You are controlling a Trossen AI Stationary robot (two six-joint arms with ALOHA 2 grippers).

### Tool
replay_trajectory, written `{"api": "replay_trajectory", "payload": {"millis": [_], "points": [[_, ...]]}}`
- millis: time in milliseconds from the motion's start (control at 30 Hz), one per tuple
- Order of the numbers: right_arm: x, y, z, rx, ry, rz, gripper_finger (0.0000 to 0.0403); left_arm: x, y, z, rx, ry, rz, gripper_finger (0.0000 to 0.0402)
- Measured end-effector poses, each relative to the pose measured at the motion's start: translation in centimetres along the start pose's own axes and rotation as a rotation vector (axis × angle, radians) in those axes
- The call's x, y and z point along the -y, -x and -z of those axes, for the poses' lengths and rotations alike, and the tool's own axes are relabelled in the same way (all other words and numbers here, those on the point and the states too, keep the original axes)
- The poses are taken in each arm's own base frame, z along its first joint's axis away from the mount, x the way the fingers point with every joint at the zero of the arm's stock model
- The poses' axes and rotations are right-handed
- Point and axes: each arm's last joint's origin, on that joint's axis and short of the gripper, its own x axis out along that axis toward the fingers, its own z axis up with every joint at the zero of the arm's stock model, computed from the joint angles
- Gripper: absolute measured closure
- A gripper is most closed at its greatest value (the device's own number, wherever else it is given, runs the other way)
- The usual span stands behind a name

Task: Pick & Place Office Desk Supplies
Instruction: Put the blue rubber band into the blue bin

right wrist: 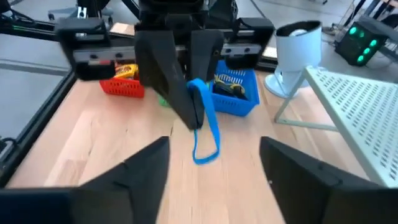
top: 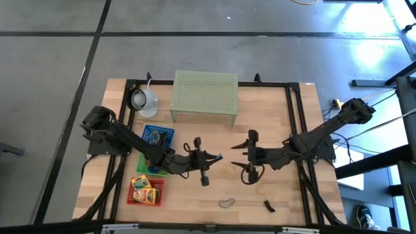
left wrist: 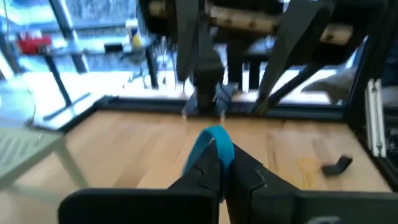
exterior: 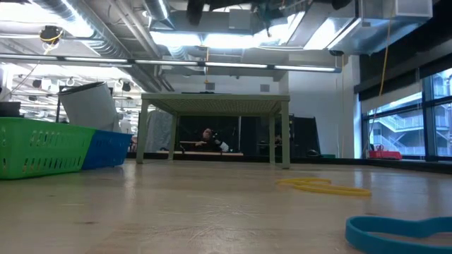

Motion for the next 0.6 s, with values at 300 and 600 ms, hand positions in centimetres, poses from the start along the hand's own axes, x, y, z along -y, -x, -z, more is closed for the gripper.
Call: {"api": "replay_trajectory", "payload": {"millis": [300,600], "points": [[0.7,2.6,0.0,-0.043,-0.096,-0.038,0.0084,-4.1,3.7,-0.8,-0.323,0.086,-0.136,0.0399],[0.5,3.0,1.3,-0.154,-0.119,-0.03,0.0082,-8.9,9.8,0.6,-0.704,0.216,-0.475,0.0399]]}}
